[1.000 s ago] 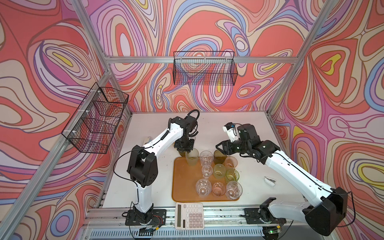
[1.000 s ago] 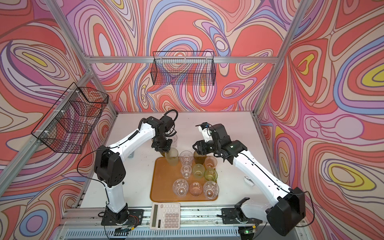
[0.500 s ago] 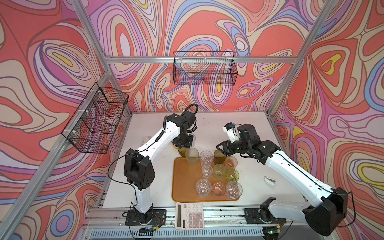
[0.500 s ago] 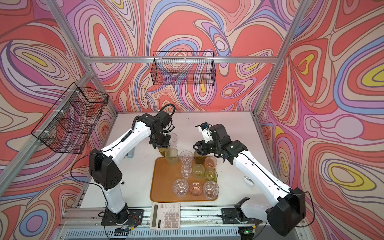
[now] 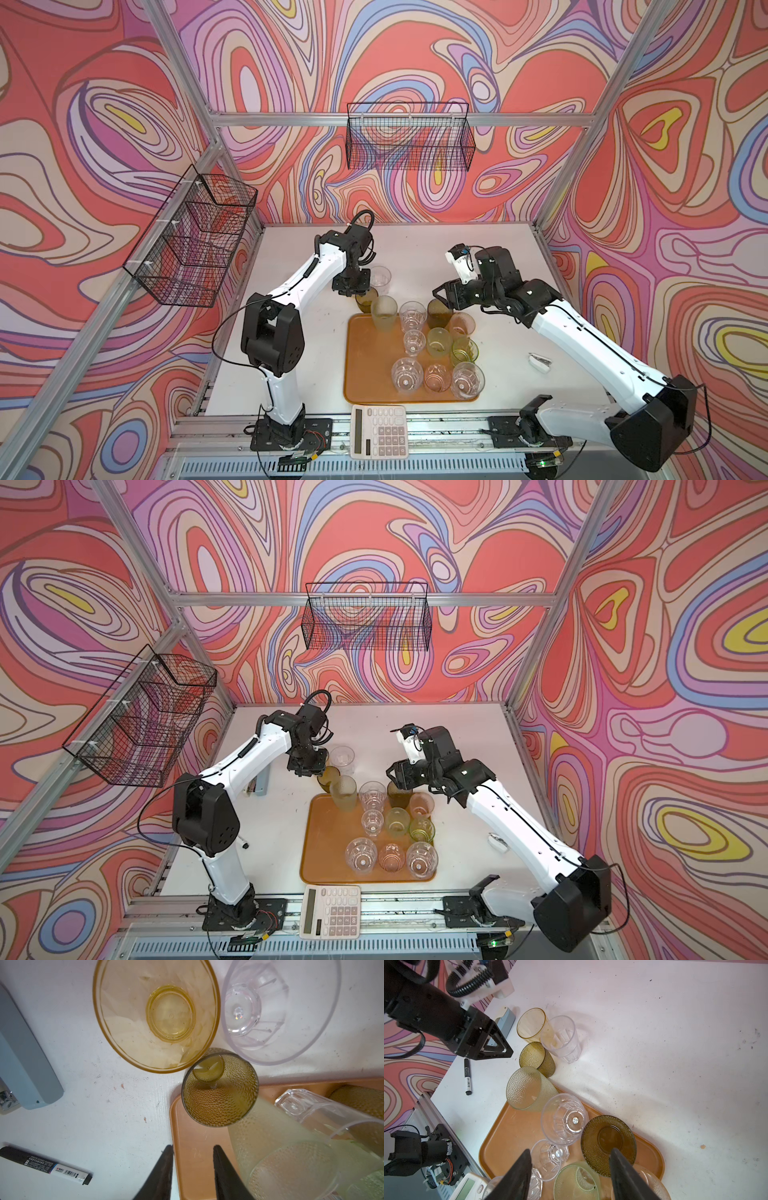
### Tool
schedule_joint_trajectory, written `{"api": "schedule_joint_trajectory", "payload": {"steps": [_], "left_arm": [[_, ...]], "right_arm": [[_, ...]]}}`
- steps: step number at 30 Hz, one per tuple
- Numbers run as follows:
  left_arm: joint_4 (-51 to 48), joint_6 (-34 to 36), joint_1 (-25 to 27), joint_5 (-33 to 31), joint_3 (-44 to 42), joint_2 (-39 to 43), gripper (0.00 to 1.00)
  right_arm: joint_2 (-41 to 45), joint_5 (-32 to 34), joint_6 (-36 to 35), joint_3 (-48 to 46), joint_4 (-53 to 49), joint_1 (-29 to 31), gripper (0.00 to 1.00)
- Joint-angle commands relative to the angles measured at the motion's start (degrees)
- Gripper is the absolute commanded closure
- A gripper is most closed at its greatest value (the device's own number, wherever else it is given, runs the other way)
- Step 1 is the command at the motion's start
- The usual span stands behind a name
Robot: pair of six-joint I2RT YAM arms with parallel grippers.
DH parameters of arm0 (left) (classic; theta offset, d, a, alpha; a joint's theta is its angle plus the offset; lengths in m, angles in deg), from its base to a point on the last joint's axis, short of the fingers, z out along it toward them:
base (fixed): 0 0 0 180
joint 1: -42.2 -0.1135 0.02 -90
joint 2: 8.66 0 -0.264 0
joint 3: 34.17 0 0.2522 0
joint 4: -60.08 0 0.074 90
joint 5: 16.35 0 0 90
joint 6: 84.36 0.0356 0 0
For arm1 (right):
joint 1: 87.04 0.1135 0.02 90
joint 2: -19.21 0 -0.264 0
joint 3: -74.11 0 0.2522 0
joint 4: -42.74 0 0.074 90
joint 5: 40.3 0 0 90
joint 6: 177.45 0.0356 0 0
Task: Place the glasses into the tray
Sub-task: 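Raise the left gripper and move it over the olive textured cup, then lower the left gripper and close it on the olive textured cup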
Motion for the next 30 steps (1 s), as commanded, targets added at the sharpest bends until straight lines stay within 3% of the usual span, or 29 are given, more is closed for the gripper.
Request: {"api": "schedule_joint_trajectory", "payload": {"steps": [1,30], "left_arm": [[2.7,-0.9,-0.7,0.3,-1.5,0.2,0.66],[9.5,-1.9,-2.5,0.1,-6.1,-4.4,0.79]], "right_arm": [[-0.6,0.1,-0.8,1.5,-0.9,-0.3,0.38],[0.1,-0.3,-0.3,1.2,-2.0,-0.4,0.38]]}}
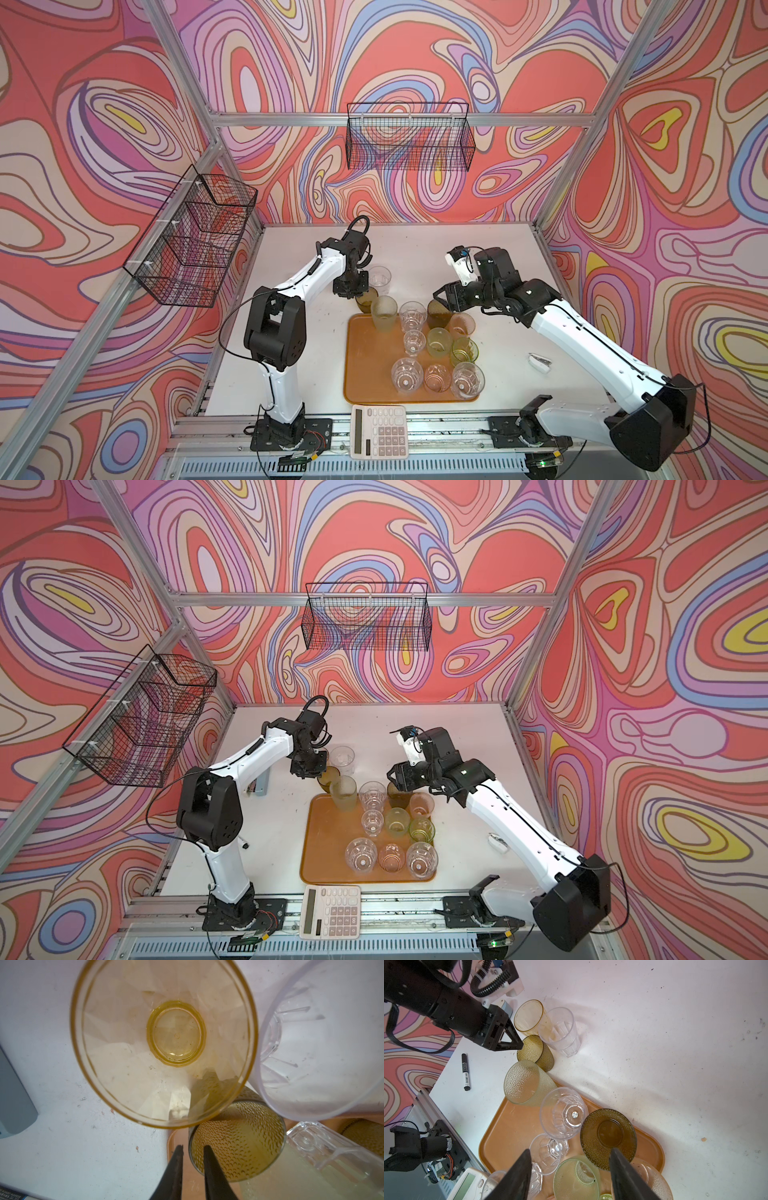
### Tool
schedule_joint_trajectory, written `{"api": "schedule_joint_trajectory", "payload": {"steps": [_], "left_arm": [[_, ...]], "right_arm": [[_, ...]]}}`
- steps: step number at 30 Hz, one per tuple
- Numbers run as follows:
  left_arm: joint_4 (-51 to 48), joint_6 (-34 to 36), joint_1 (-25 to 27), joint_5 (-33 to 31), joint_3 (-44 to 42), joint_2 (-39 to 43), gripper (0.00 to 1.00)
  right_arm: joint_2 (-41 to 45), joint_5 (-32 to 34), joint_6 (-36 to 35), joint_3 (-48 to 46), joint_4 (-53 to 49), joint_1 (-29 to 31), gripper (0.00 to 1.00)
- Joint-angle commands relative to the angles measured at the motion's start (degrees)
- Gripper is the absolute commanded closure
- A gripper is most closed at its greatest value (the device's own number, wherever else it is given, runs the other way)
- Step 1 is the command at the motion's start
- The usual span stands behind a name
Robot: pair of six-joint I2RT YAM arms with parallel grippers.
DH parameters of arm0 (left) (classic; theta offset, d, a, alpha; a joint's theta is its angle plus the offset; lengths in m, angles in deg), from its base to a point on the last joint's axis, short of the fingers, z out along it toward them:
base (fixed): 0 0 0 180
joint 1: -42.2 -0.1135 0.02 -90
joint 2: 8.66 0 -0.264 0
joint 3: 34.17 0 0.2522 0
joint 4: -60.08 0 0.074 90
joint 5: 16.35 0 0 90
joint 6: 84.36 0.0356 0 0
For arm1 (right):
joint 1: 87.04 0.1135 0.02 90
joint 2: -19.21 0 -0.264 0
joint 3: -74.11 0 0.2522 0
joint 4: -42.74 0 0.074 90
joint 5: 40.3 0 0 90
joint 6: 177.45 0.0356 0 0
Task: Place the glasses into the tray
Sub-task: 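Lower the left gripper and close it on the olive textured cup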
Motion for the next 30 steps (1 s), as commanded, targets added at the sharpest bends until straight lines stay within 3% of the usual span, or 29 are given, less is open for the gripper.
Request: {"api": "schedule_joint_trajectory", "payload": {"steps": [1,30], "left_arm": [[0.7,-0.5,-0.4,-0.5,-1.2,-1.6,0.79],[-2.4,-0.1,-0.5,0.4,0.5,0.0,0.92]], "right_arm": [[0.4,-0.1,-0.3,1.2,-0.5,-0.4,0.38],[0.1,-0.4,-0.2,1.4,-0.4,-0.3,0.38]]}}
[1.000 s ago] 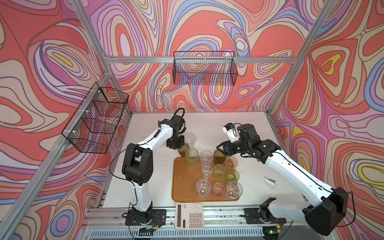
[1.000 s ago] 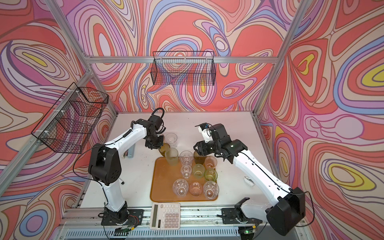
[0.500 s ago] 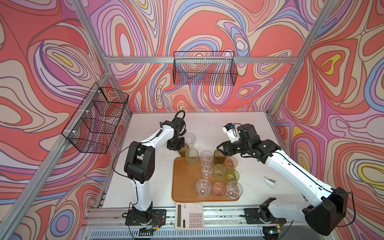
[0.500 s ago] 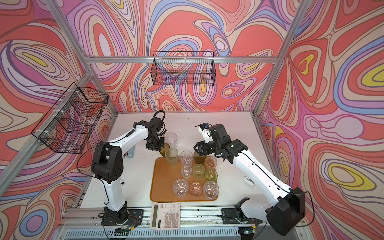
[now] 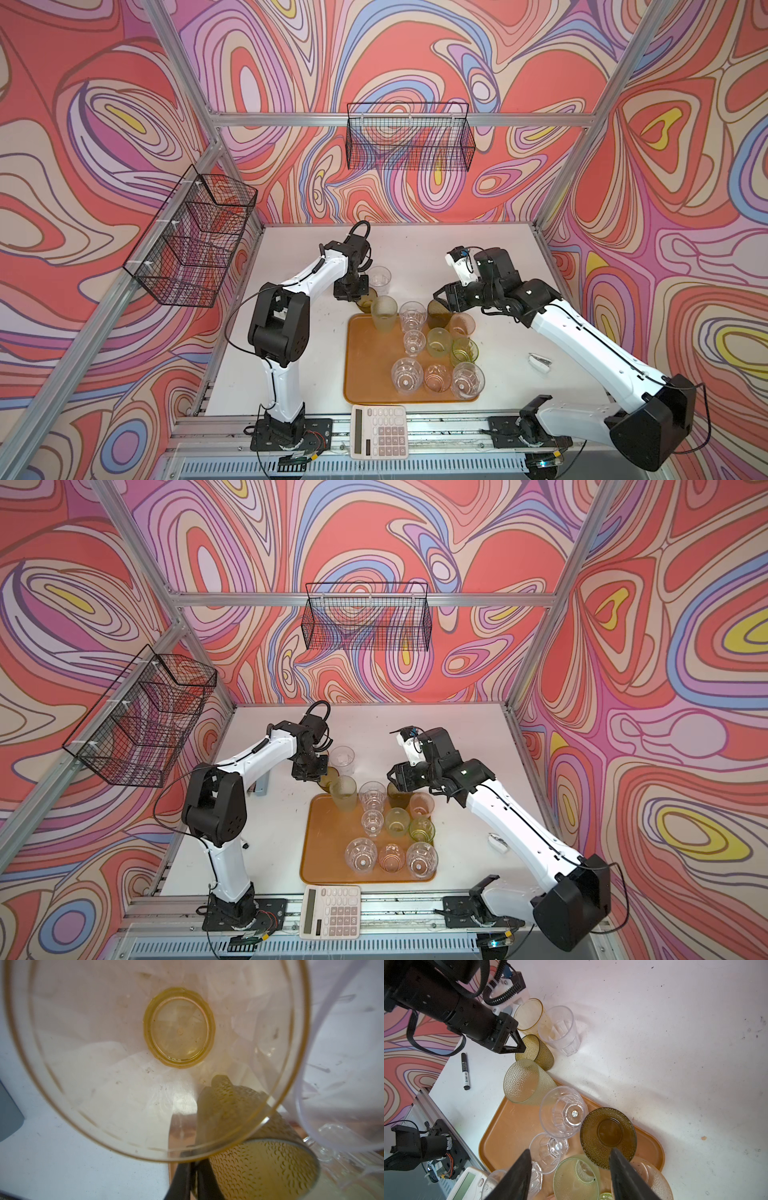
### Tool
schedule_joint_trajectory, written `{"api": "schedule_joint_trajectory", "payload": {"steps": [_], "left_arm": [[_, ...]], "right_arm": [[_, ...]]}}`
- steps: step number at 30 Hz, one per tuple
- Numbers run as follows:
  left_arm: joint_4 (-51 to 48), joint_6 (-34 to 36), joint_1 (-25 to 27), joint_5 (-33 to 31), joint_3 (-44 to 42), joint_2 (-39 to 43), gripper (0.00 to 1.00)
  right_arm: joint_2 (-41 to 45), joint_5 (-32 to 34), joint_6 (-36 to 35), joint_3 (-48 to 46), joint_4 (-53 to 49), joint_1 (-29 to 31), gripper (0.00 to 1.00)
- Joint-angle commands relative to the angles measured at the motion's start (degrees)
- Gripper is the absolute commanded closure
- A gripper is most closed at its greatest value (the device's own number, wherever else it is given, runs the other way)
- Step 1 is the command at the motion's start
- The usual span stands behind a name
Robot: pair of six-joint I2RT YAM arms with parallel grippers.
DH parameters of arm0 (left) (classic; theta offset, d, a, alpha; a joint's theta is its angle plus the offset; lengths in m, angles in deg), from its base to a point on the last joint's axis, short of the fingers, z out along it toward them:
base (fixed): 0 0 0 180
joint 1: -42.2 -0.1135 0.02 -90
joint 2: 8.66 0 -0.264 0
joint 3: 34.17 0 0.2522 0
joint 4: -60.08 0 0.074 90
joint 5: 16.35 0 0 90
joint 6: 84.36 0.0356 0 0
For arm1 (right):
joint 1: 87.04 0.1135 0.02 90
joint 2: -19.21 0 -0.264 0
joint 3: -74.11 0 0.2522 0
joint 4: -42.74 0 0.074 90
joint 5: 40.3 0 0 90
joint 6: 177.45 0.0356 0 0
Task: Place the glasses into the tray
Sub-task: 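Lower the left gripper and close it on the olive textured cup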
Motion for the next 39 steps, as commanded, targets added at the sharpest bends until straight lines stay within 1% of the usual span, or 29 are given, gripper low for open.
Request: {"api": "schedule_joint_trajectory", "payload": {"steps": [1,16,36,39], "left_arm": [[-2.8,-0.1,-0.4,0.7,1.3,2.1,0.92],[-5.8,0.4,-0.4,0.5,0.9,5.8,0.93],[-9.9,0.7,-0.5,-4.2,-2.8,12.1,0.94],[-10.6,1.0,-1.0,-4.2,-3.4,13.0,0.94]], "right_arm": [[0.1,-0.4,-0.2,1.4,-0.2,-0.3,0.38],[-0.1,-1.2,0.2,1.2,0.4,-0.4,0.38],[-0.4,-1.5,0.5,1.1,1.2,-0.3,0.38],[-0.3,-1.6,0.7,1.3,1.3,-0.3,0.38]]}}
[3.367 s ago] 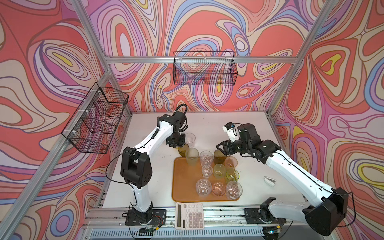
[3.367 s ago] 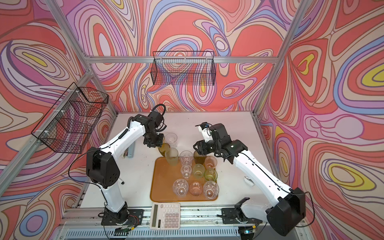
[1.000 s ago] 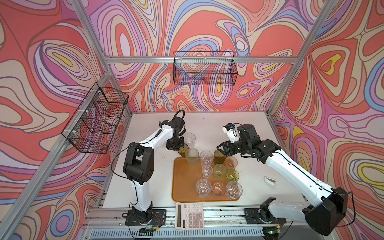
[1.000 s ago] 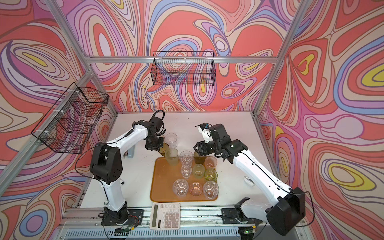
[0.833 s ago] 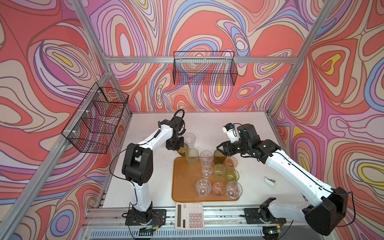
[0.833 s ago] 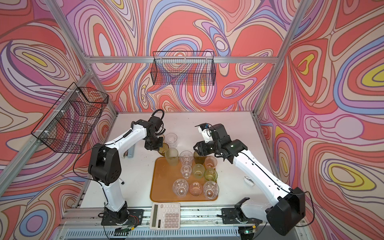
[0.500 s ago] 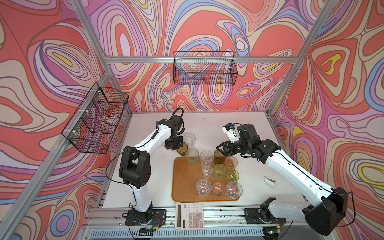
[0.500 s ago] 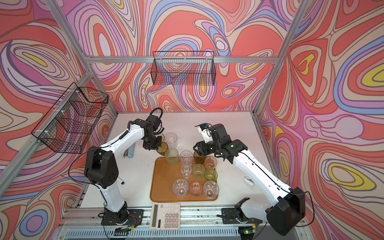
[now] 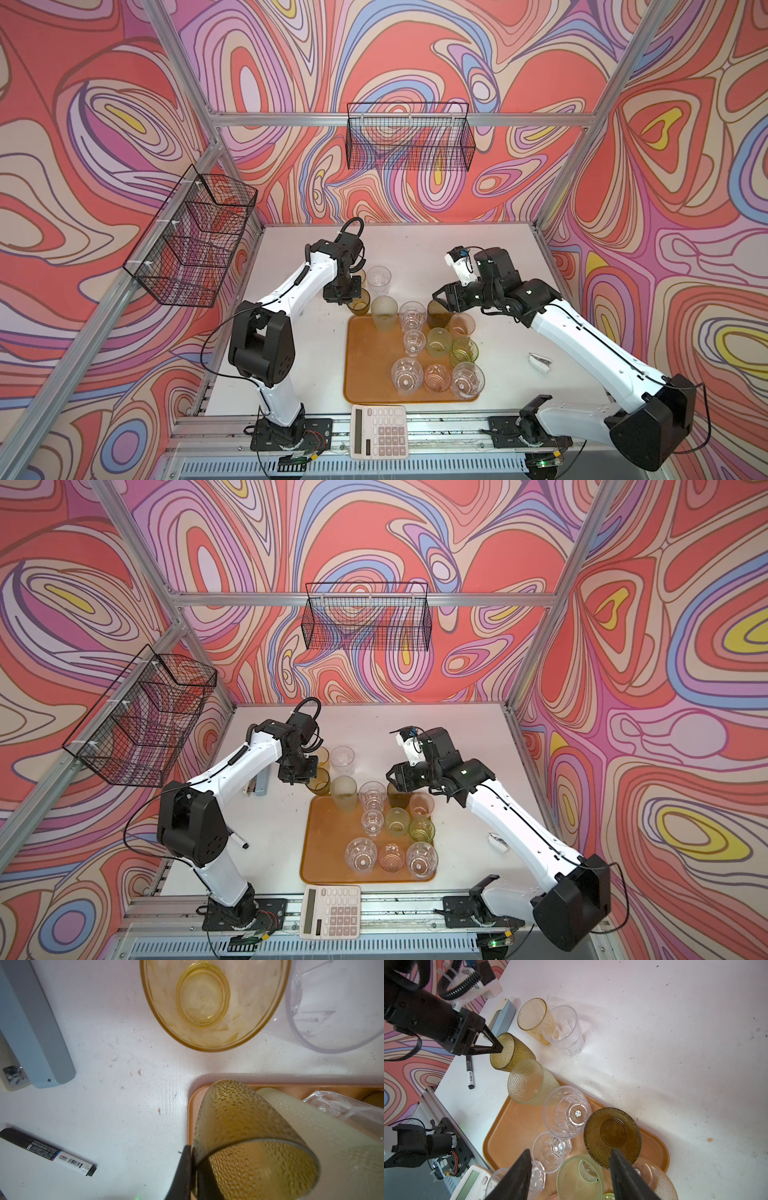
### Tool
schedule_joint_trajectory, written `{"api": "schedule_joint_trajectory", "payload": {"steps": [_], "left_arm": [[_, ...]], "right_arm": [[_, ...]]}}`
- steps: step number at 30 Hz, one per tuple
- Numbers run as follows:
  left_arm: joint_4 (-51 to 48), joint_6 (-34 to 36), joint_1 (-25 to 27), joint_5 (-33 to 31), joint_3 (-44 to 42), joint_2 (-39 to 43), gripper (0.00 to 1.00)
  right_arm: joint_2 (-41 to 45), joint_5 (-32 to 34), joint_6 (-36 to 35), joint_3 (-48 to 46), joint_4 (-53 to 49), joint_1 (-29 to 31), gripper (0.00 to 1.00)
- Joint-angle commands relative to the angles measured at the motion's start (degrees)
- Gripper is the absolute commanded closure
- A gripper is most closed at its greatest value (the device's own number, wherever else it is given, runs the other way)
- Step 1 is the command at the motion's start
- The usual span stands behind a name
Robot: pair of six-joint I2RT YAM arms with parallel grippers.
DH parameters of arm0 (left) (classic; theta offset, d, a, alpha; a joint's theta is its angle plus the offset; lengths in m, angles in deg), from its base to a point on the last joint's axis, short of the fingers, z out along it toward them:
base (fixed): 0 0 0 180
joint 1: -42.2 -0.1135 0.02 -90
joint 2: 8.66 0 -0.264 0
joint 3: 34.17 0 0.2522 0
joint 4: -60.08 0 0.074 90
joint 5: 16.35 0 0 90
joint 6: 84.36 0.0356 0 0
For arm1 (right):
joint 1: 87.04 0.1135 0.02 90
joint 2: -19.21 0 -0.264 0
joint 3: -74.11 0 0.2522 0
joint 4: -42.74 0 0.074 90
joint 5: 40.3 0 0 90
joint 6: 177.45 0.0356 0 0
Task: Place the glasses into the tray
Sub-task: 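Lift the olive cup with the left gripper and carry it over the tray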
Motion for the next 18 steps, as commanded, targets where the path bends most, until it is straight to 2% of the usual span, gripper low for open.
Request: {"api": "schedule_joint_trajectory", "payload": {"steps": [1,9,18], "left_arm": [[-3.2,1.0,-0.9,-1.2,-1.1,2.8,0.94],[-4.1,1.1,-0.9,2.4,-4.7,6.1,0.94],[-6.3,0.2,0.0,3.0,-8.5,9.8,0.95]], "right_arm": [[-0.4,-0.4,0.4,1.3,0.9,-0.3,0.38],[-0.7,-0.4,0.7,1.6,1.0,-0.3,0.37],[-0.4,0.3,1.1,1.0,2.7,-0.4,0.36]]}}
